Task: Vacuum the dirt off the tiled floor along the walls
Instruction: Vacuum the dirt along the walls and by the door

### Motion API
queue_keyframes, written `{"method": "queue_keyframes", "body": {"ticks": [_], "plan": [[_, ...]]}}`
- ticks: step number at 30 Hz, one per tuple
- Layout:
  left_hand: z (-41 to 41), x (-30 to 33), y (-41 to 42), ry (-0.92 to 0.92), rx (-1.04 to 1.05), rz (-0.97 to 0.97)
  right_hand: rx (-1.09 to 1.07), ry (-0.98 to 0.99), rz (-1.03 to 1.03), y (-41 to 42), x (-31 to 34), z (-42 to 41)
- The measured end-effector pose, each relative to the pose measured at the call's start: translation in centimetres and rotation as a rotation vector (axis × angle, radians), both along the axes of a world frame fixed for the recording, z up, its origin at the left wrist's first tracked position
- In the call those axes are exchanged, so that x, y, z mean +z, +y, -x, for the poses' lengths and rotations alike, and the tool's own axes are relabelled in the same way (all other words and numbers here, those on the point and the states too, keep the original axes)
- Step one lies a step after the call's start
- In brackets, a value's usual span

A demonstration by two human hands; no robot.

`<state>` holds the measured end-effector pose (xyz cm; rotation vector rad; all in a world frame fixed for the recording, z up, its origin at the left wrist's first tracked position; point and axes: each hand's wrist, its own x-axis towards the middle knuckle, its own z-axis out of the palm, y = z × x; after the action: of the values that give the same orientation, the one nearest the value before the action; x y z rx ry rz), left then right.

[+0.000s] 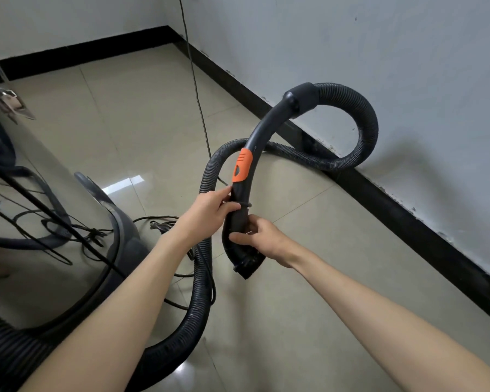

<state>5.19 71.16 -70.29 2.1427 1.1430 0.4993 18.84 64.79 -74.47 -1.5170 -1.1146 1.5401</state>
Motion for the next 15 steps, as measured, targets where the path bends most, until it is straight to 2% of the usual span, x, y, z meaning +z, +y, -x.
{"method": "queue_keyframes", "body": {"ticks": [5, 8, 11, 15], "plan": [[-0.8, -0.2, -0.1, -0.05, 0.252, -0.198, 0.049, 0.018, 0.025, -1.0, 0.5, 0.0], [-0.8, -0.2, 0.2, -0.008, 0.305, -0.27, 0.113, -0.031, 0.049, -2.2, 0.0, -0.1], [-1.2, 0.1, 0.9, -0.022, 0.383, -0.169, 0.223, -0.144, 0.038, -3.7, -0.9, -0.6], [-1.2, -0.7, 1.5, 0.02, 0.401, 0.056, 0.318, -0.434, 0.04, -4.8, -1.0, -3.6]]}}
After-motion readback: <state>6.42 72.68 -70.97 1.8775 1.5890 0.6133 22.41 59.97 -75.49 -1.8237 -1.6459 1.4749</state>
